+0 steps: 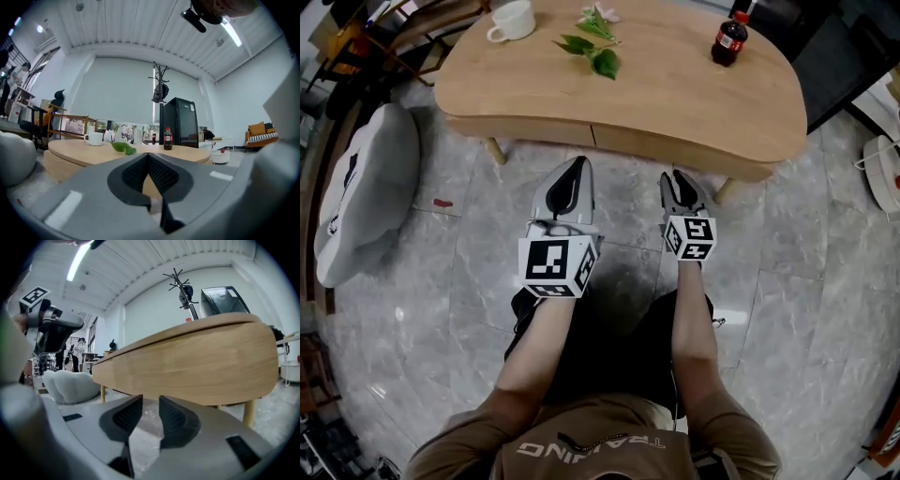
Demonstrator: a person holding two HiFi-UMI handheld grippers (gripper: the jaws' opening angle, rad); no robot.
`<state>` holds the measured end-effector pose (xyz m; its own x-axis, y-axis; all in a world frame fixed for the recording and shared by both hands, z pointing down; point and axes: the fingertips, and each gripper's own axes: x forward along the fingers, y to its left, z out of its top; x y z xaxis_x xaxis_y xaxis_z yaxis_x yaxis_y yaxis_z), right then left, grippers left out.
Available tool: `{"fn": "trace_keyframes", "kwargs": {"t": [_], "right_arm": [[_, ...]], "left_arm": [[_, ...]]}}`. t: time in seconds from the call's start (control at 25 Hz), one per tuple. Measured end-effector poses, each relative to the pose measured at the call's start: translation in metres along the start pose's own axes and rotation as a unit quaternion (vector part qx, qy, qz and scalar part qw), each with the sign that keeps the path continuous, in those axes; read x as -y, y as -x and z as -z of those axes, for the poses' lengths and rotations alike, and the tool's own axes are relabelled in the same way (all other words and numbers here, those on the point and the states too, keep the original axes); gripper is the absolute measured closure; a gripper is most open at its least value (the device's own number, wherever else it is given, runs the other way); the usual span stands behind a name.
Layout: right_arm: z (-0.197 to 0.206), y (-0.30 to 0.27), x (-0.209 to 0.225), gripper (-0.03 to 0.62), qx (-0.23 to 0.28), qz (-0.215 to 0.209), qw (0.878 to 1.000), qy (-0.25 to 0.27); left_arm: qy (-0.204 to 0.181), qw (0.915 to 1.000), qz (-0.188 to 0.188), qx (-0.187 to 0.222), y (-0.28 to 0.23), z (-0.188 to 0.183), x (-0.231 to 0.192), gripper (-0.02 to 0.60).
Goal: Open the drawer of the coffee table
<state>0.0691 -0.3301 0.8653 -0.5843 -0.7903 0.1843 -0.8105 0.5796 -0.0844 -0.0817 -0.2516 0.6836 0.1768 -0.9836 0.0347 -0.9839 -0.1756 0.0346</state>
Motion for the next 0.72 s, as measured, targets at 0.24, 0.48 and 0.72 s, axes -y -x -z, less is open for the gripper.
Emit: {"fn": "trace_keyframes", "kwargs": {"t": [0.24, 0.48, 0.72], "right_arm": [[0.001, -0.01, -0.002, 0.483, 0.0, -0.013, 1.0, -0.002], [0.016, -0.017, 0.012, 0.372, 0.017, -0.055, 0.996, -0.075], [0.014, -0.03, 0.032, 0.359, 0.03, -0.064, 0.99, -0.121]], "left_arm": [[0.006, 0.9995, 0.029, 0.013, 0.003, -0.007, 0.019, 0.58], [0.015, 0.9975, 0.069, 0.005, -0.013, 0.004, 0.042, 0.58], [0.027, 0.9968, 0.074, -0.015, -0.032, 0.016, 0.05, 0.58]]}}
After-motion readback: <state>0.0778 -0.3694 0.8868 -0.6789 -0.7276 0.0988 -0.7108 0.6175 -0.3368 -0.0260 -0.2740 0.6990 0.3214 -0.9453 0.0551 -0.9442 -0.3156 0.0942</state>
